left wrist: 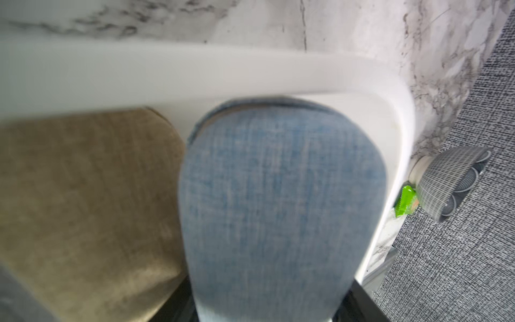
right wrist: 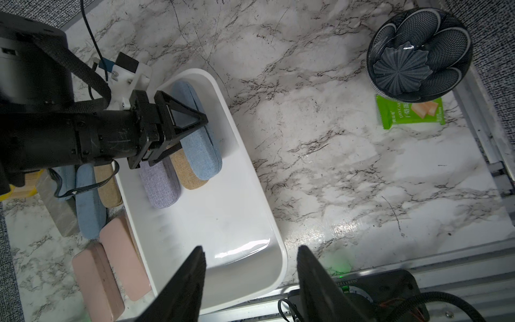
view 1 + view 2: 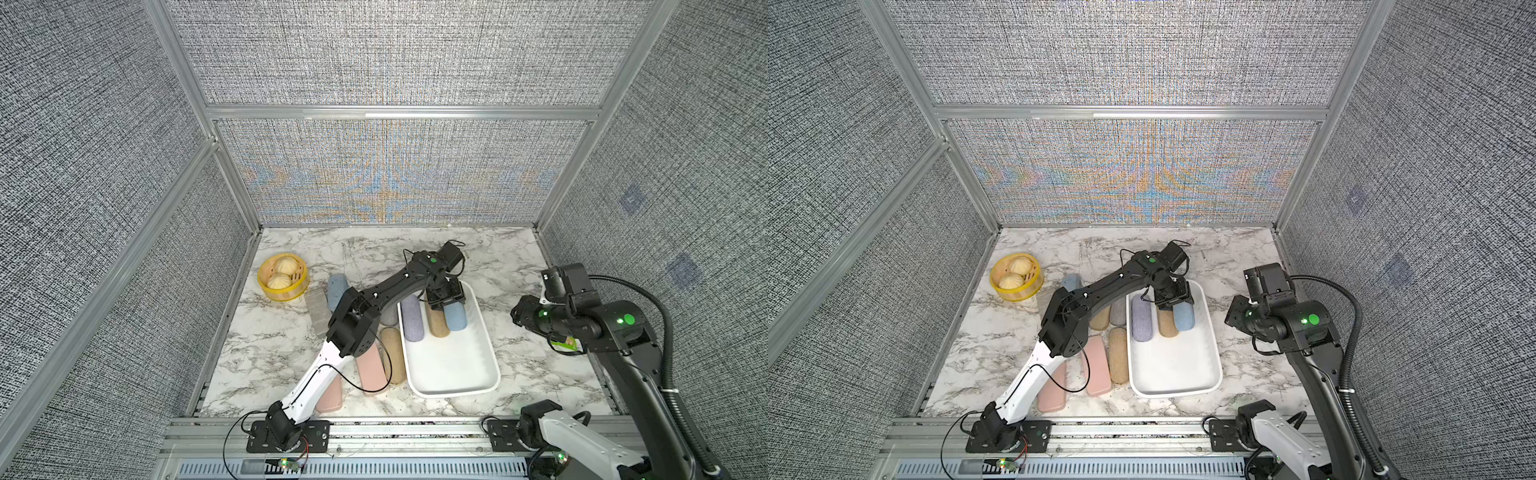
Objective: Put the glasses cases into the storage boxes
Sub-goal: Place the glasses case in the storage box.
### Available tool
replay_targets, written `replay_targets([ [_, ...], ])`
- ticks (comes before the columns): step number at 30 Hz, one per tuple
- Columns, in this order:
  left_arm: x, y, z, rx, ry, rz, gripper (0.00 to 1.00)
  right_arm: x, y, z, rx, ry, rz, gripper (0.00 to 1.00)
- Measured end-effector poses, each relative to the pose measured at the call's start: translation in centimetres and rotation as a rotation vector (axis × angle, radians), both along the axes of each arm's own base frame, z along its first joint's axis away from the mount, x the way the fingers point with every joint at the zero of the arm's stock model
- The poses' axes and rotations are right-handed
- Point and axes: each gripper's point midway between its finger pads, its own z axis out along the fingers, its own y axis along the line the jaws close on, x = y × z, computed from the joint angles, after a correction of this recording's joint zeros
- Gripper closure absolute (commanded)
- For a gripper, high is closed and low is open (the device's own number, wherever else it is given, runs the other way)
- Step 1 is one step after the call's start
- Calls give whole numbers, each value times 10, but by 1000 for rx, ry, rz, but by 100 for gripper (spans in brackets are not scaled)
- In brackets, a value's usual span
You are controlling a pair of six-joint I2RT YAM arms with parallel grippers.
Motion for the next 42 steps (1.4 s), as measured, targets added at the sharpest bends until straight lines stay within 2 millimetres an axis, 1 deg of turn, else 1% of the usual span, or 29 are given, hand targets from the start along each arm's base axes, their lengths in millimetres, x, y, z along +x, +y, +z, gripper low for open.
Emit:
replay_targets([
  [3,-1,0,0,3,0,-1,41,1,0,-1,-3,4,3,46],
  [5,-1,0,0,2,1,1,37,1,0,-2,-4,8,4,46],
  [6,-1,-1,-1,2,2,2,34,1,0,-2,-3,8,4,46],
  [9,-2,-7,-3,-15,13,-6,18,0,0,-2,-2,5,7,46],
  [10,-3,-8,-2,-18,13,-9,15,0,0,-1,-2,3,7,46],
  [13,-7,-6,-5,2,13,-11,13,-1,0,-1,-1,1,6,46],
  [18,-7,-5,-5,9,12,-9,14,-2,0,-1,0,-1,7,46],
  [21,-7,-4,-2,11,6,-7,14,-3,2,-1,13,0,16,46],
  [23,-5,-3,4,14,-11,-3,14,-4,4,-3,22,-1,21,47],
  [28,0,-1,36,-9,-89,-10,15,-5,14,-14,57,18,55,50],
  [30,2,2,49,-12,-123,-9,15,-6,25,-20,83,29,96,51],
  [32,4,7,64,-10,-166,-13,15,-7,40,-28,92,49,159,56],
  [33,5,12,73,-6,-192,-15,15,-8,50,-36,88,66,202,59],
  [34,6,18,83,1,-220,-16,14,-10,58,-43,82,88,239,65],
  [35,6,23,90,6,-242,-19,11,-12,67,-51,76,109,270,69],
  [36,6,31,98,18,-273,-22,3,-13,76,-60,68,133,299,72],
  [37,6,42,106,39,-305,-25,1,-13,84,-68,53,151,326,74],
  [38,6,53,110,61,-330,-23,1,-13,91,-75,38,165,348,75],
  [40,2,82,119,131,-392,-23,1,-10,104,-90,10,195,381,76],
  [42,-4,116,127,205,-449,-10,1,-3,109,-110,-25,221,377,76],
])
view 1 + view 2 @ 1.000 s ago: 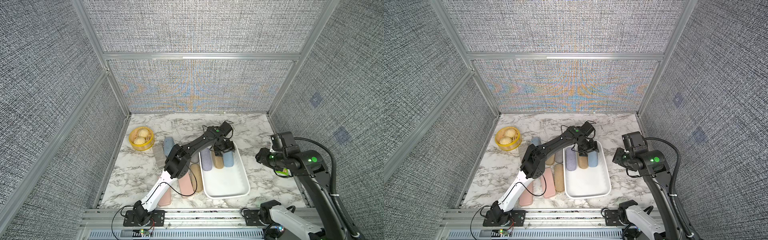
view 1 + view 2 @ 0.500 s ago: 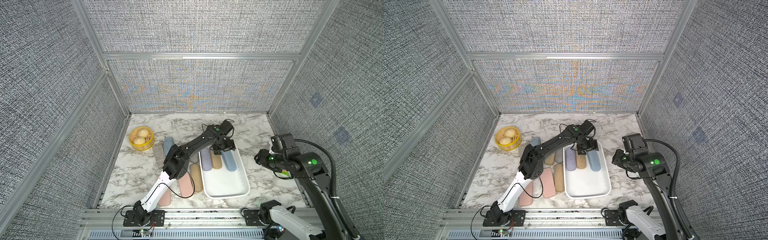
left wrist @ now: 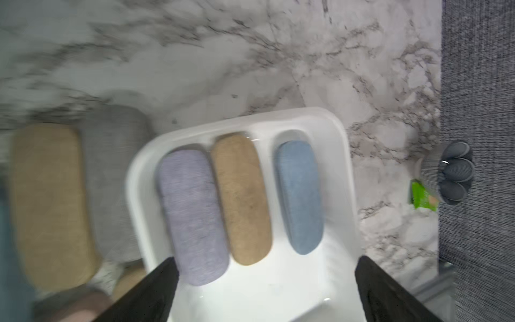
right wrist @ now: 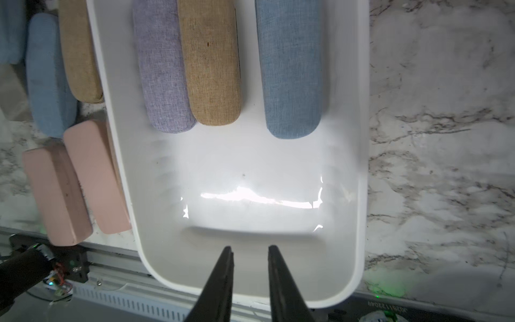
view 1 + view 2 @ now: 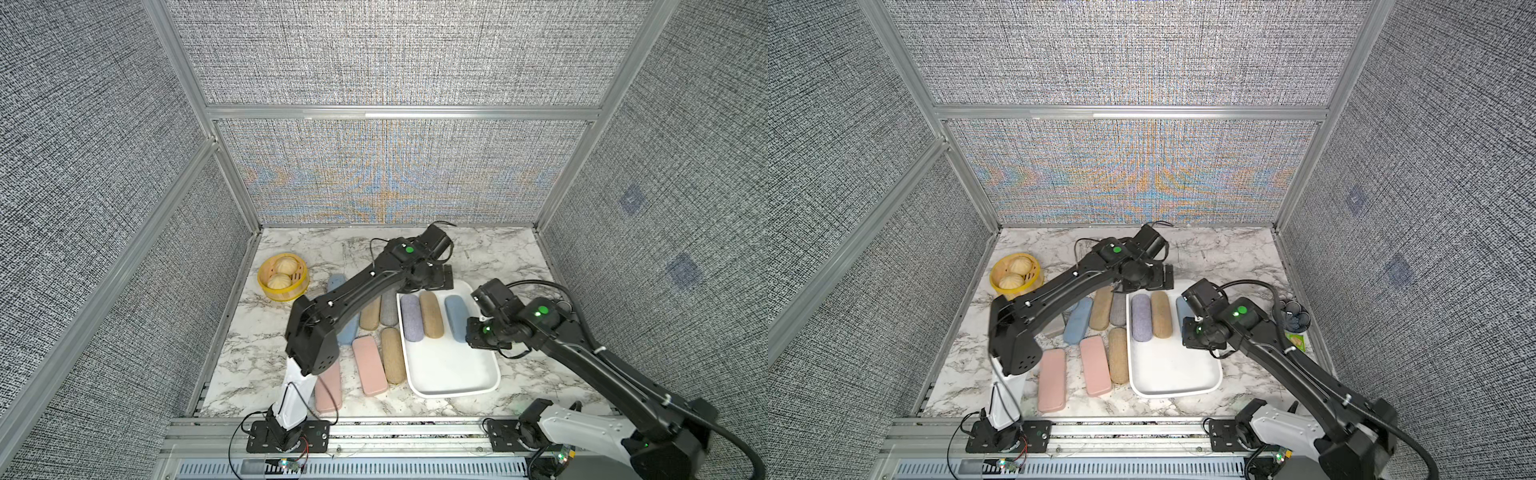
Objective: Put the glasses cases into the storage boxes
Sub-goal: Place the glasses case in the storage box, then move the glasses case to the storage box.
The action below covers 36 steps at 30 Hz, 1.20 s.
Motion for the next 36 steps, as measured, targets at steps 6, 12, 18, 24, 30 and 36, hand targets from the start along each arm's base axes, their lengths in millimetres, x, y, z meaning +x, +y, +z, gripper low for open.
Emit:
replay_targets([
  [6,-18,111,12,205,-169,107,1,23,4,-52,-115,53,-9,78],
  [12,-50,194,4,211,-303,206,1,52,12,-73,-170,42,6,79],
  [18,-57,241,-5,164,-270,354,1,62,5,-83,-217,43,5,79],
  [24,-66,260,-16,180,-221,401,1,61,13,-67,-210,8,47,58],
  [30,-67,271,-56,210,-50,443,5,36,64,-23,-167,-70,213,42],
  [36,-67,266,-74,185,37,465,13,11,147,13,-75,-133,367,48],
])
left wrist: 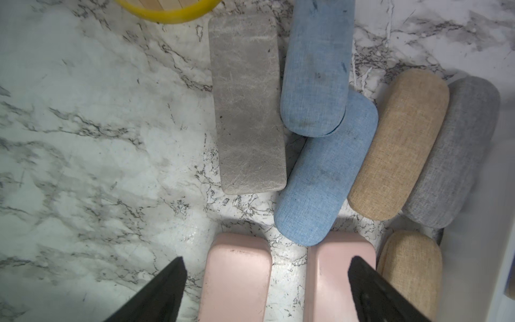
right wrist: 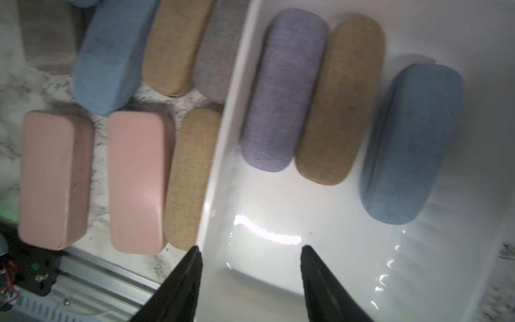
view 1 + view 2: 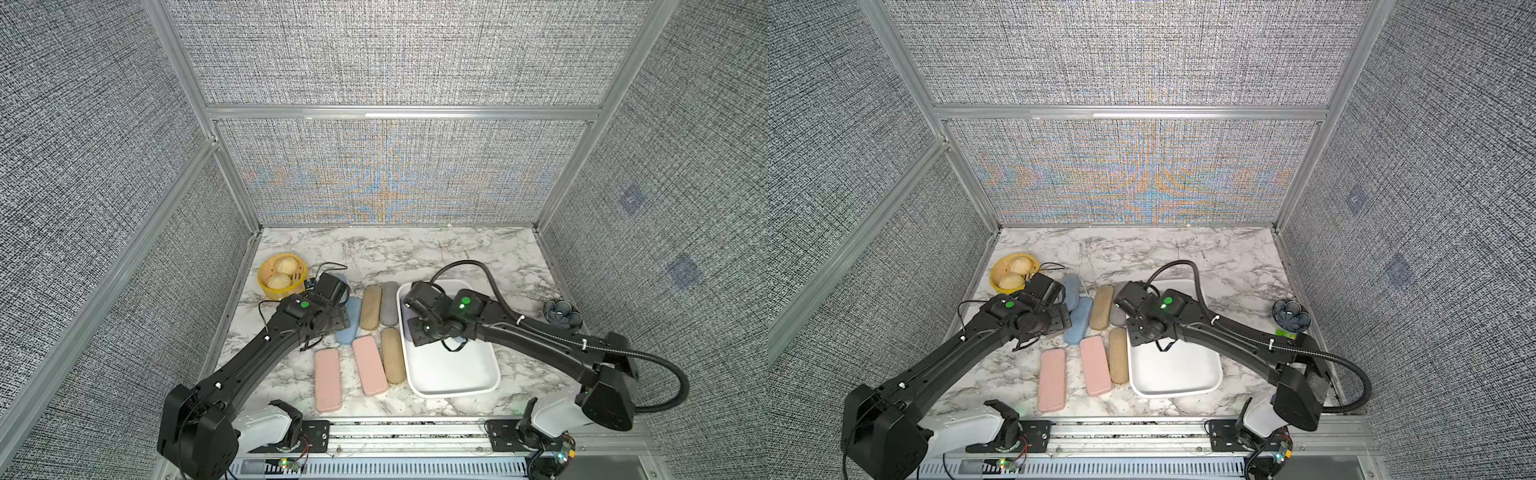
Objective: Put the glasses cases into the storage boxes
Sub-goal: Move the glasses case to the storage box, then pick up the glasses case at the center of the board.
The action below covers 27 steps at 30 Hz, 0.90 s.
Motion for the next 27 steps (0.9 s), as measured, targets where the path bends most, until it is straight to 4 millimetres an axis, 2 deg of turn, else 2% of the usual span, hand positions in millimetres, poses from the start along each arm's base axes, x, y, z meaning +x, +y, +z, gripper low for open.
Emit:
replay_targets([
  [6,-14,7,-27,-38,99,75,16,1,60,-15,-17,23,44,56],
  [9,-24,10,-36,-69,127,108,16,6,78,-27,-45,35,37,56],
  [15,-32,14,-40,-104,141,144,14,18,81,-58,-152,67,-32,54],
  [19,-34,17,-43,-108,149,155,14,16,73,-80,-231,102,-77,49],
  [27,-34,16,-43,-120,156,152,7,21,67,-93,-306,122,-134,32],
])
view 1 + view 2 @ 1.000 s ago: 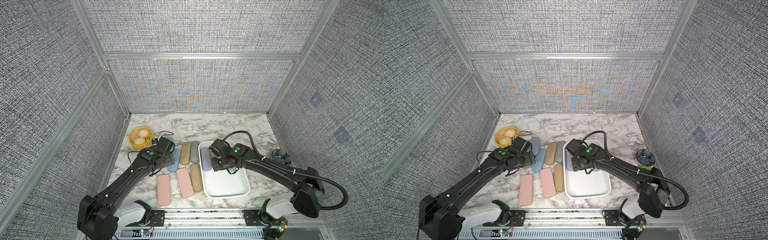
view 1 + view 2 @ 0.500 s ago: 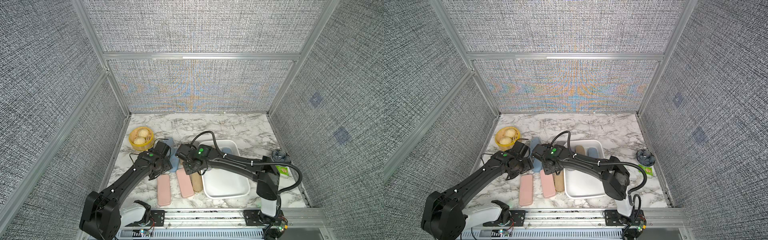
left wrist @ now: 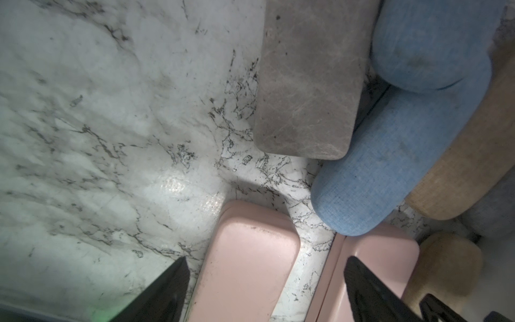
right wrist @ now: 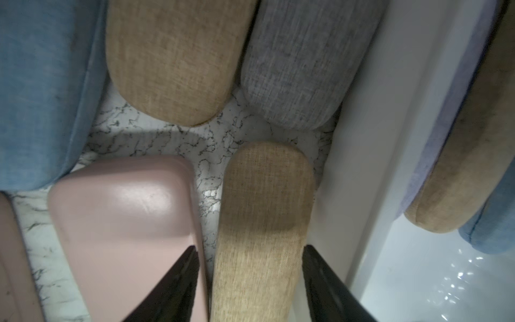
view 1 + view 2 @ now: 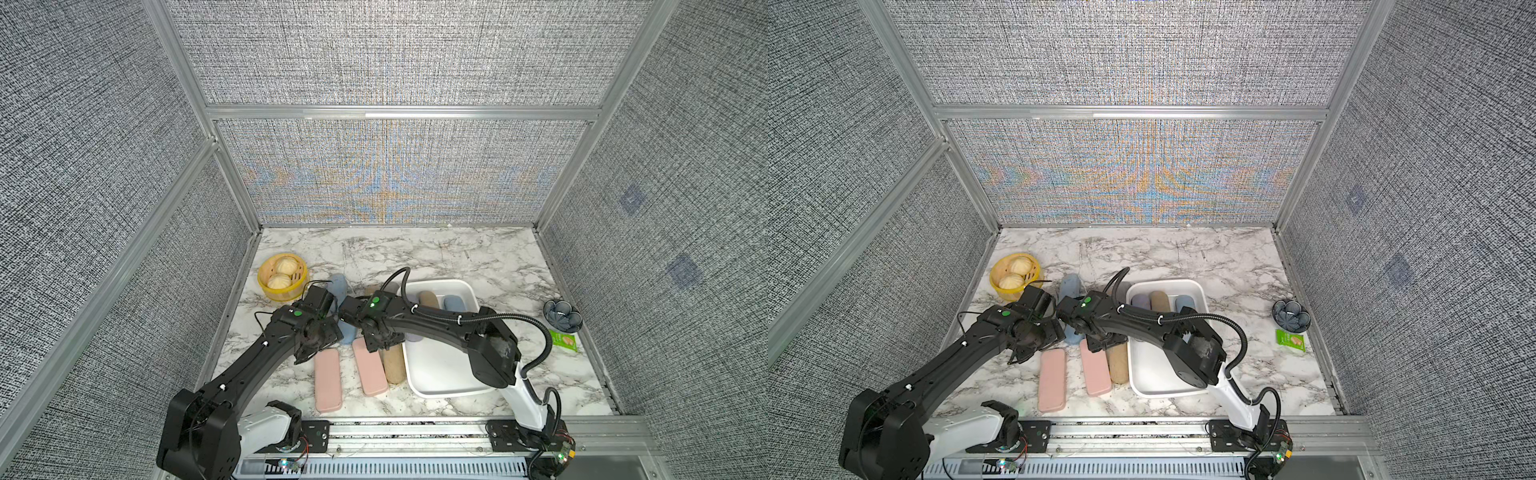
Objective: Put the glasses cases into the storage boxes
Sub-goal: Pick up the glasses case at the center of the board.
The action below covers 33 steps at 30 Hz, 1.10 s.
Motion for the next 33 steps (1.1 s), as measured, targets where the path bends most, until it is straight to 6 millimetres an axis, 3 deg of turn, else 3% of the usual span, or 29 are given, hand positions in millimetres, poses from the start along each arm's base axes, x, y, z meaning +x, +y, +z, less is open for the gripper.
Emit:
replay_targets([
  [10,5,3,6,27,-15,-17,6,2,-13,-15,-43,33,-53,32],
  [20,4,12,11,70,-23,-8,6,12,-5,-33,49,98,-72,30],
  [25,4,14,14,81,-24,-8,7,9,-4,-40,71,130,-64,38],
  [28,5,14,17,83,-29,-9,8,8,-2,-39,80,138,-55,49],
  [33,6,14,21,86,-32,-15,9,7,4,-27,115,132,-27,60],
])
